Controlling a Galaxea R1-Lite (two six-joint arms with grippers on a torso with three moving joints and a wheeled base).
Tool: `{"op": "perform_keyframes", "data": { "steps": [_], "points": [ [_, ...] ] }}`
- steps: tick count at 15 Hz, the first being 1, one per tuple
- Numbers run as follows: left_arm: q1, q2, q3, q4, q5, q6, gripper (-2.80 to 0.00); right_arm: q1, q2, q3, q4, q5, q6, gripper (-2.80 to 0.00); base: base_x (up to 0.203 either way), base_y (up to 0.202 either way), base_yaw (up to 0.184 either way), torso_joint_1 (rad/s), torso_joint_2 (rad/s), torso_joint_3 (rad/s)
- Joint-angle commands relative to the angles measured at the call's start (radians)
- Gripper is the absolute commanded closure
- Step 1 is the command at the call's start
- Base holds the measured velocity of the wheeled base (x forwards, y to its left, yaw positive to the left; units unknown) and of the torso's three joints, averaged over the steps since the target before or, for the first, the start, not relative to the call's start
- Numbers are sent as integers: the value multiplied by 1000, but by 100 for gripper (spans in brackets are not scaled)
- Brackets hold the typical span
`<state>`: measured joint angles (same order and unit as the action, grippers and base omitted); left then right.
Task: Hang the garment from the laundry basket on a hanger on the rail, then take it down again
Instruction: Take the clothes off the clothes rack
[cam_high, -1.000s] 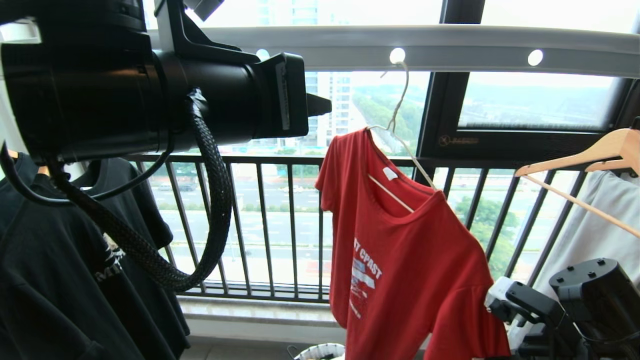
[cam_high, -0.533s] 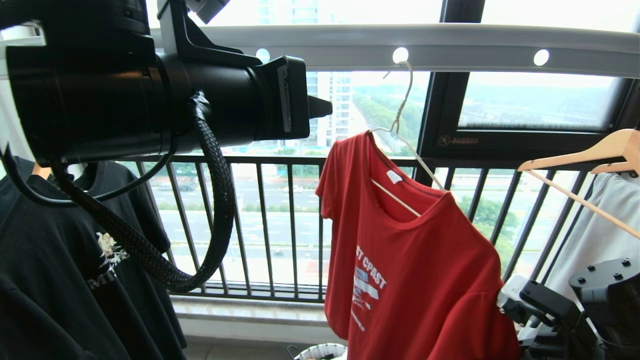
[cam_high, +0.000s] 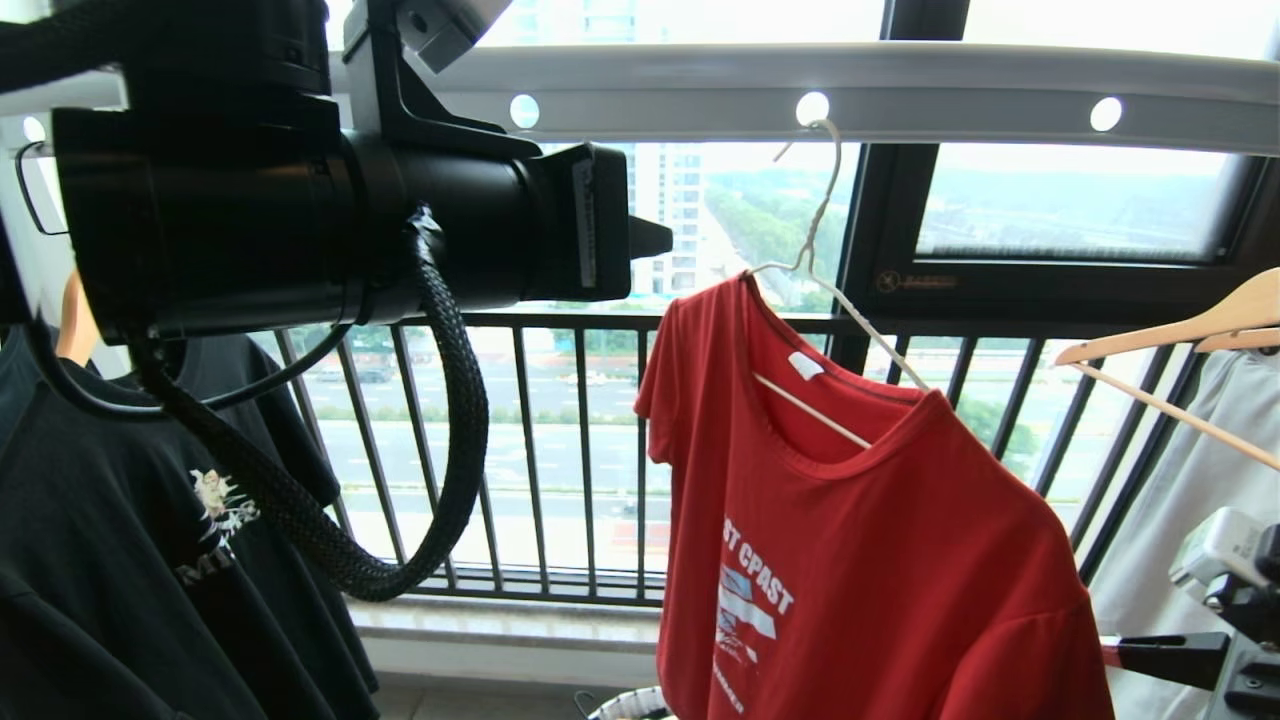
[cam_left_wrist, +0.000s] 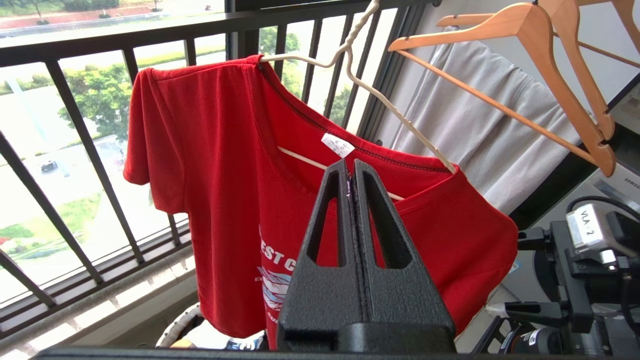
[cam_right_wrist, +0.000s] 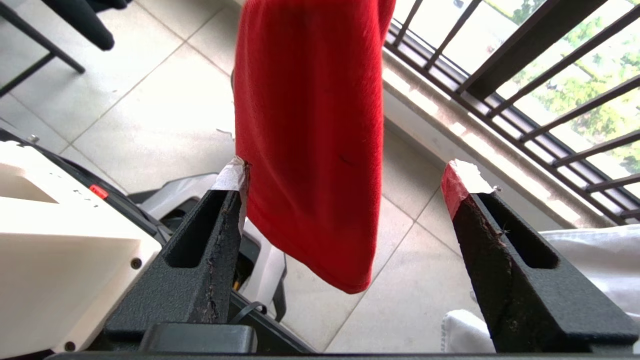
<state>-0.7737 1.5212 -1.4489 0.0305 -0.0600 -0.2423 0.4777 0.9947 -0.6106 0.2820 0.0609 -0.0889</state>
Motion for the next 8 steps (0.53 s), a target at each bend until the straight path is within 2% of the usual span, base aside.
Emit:
{"op": "perform_keyframes", "data": {
  "steps": [1, 3, 5, 8],
  "points": [
    [-5, 15, -4, 2, 0, -2, 0, 1, -98, -144, 98, 1, -2, -280, 0, 0, 0, 0, 0, 0],
    [-6, 19, -4, 5, 0, -2, 0, 1, -93, -257, 137, -3, -11, -280, 0, 0, 0, 0, 0, 0],
    [-7, 39, -9, 10, 4, -2, 0, 1, -5, -384, 146, -7, -37, -280, 0, 0, 0, 0, 0, 0],
    [-4, 53, -61, 117, 6, -2, 0, 2, 170, -581, 142, -8, -83, -280, 0, 0, 0, 0, 0, 0]
  ]
}}
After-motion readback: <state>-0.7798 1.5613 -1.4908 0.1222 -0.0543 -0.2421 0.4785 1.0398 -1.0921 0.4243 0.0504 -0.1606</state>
